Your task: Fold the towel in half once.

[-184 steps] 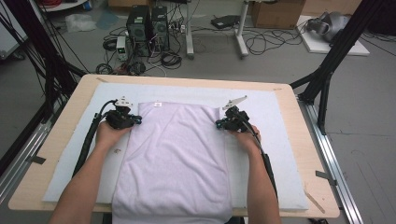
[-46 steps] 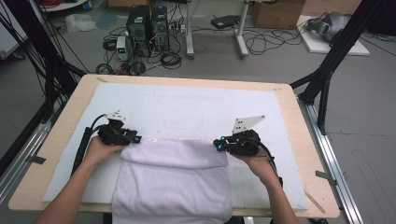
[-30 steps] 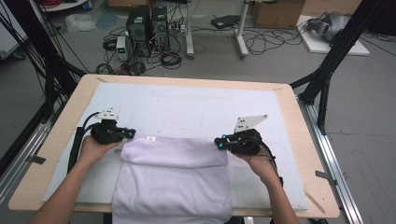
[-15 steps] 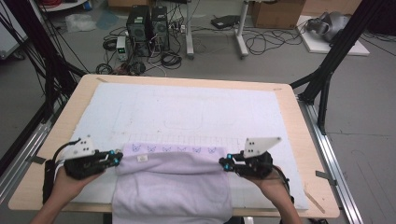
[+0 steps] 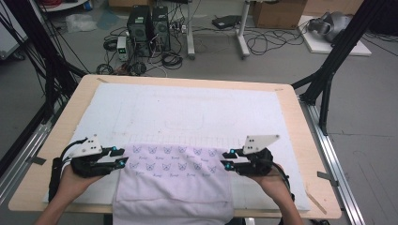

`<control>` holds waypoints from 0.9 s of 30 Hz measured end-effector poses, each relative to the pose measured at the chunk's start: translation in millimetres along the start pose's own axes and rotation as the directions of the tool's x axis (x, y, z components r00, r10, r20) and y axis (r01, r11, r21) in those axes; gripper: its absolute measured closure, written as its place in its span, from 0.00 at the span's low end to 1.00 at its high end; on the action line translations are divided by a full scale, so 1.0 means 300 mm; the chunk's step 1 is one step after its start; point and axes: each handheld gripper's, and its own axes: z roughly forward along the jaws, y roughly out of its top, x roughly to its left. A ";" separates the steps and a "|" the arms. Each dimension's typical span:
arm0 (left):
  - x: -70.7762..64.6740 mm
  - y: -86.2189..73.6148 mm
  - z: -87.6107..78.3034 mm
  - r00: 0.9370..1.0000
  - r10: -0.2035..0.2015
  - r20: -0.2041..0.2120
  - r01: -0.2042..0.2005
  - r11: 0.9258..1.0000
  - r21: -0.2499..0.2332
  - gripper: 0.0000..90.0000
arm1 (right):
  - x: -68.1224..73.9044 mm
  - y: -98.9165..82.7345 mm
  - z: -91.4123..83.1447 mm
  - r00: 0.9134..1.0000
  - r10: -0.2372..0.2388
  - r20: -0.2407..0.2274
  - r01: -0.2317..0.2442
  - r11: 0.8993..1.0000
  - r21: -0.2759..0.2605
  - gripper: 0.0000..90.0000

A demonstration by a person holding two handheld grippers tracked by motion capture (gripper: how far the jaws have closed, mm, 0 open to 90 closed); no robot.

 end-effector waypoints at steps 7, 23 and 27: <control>0.104 -0.004 0.095 0.998 -0.054 -0.040 0.056 0.997 0.049 0.60 | -0.146 -0.030 0.102 0.995 0.091 0.034 -0.092 0.995 0.040 0.67; 0.147 -0.041 0.180 0.993 -0.117 -0.026 0.119 0.979 0.165 0.76 | -0.211 -0.094 0.208 0.988 0.151 0.046 -0.157 0.970 0.188 0.69; 0.152 -0.031 0.184 0.994 -0.110 -0.028 0.113 0.980 0.162 0.90 | -0.208 -0.092 0.219 0.990 0.142 -0.007 -0.138 0.972 0.188 0.93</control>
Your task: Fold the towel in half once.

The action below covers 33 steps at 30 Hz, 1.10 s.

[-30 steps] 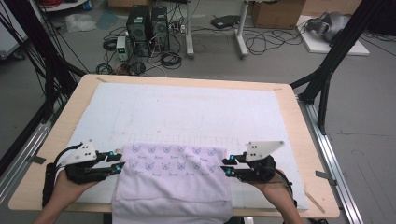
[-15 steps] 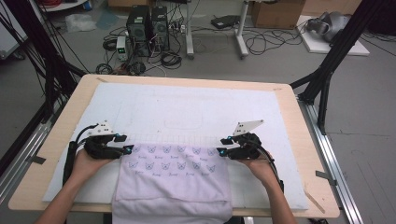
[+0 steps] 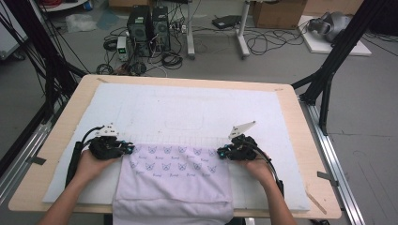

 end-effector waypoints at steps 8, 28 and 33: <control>0.069 0.124 0.003 0.997 -0.029 -0.066 0.025 0.998 -0.058 0.94 | -0.077 0.059 -0.064 0.996 0.012 0.092 -0.010 1.000 -0.024 0.96; 0.217 0.457 -0.027 0.974 -0.033 -0.226 0.000 0.989 -0.145 0.73 | -0.283 0.374 -0.277 0.959 0.030 0.283 -0.001 0.995 -0.104 0.79; 0.213 0.336 -0.022 0.982 -0.058 -0.178 0.034 0.990 -0.139 0.68 | -0.248 0.283 -0.216 0.974 0.049 0.222 -0.028 0.995 -0.095 0.75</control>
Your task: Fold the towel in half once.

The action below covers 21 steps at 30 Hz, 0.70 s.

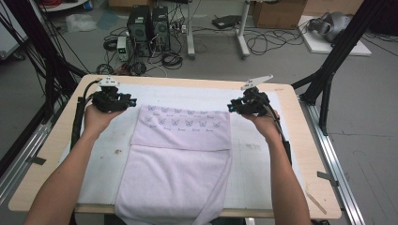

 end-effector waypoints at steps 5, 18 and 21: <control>-0.042 -0.080 -0.020 0.998 0.022 0.051 -0.021 1.000 -0.020 0.66 | 0.081 -0.088 0.019 0.999 -0.014 -0.040 0.014 1.000 -0.010 0.73; -0.155 -0.258 -0.016 0.972 0.084 0.218 -0.085 0.996 -0.005 0.65 | 0.201 -0.234 0.108 0.992 -0.030 -0.122 0.033 0.999 0.025 0.70; -0.162 -0.282 -0.003 0.965 0.086 0.247 -0.094 0.995 0.022 0.66 | 0.210 -0.261 0.137 0.990 -0.018 -0.143 0.024 0.999 0.043 0.69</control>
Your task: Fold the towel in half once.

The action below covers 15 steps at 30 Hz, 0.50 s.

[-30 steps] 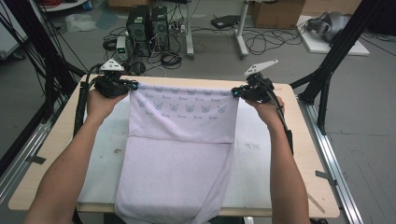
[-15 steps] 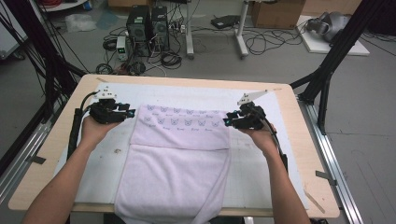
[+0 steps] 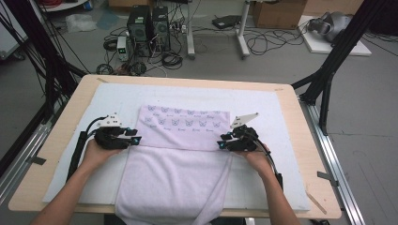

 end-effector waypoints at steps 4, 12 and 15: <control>-0.012 -0.020 0.032 1.000 0.025 0.005 -0.026 0.998 0.063 0.71 | 0.009 -0.007 0.032 1.000 -0.006 -0.005 0.006 0.999 0.042 0.71; -0.018 -0.010 0.019 0.999 0.028 -0.033 -0.026 0.999 0.048 0.96 | 0.012 0.004 0.028 0.999 -0.032 -0.008 0.033 0.998 0.053 0.97; -0.017 0.003 -0.006 0.999 0.014 -0.033 -0.014 1.000 0.009 0.96 | 0.014 0.009 0.008 0.999 -0.031 -0.008 0.031 0.999 0.023 0.97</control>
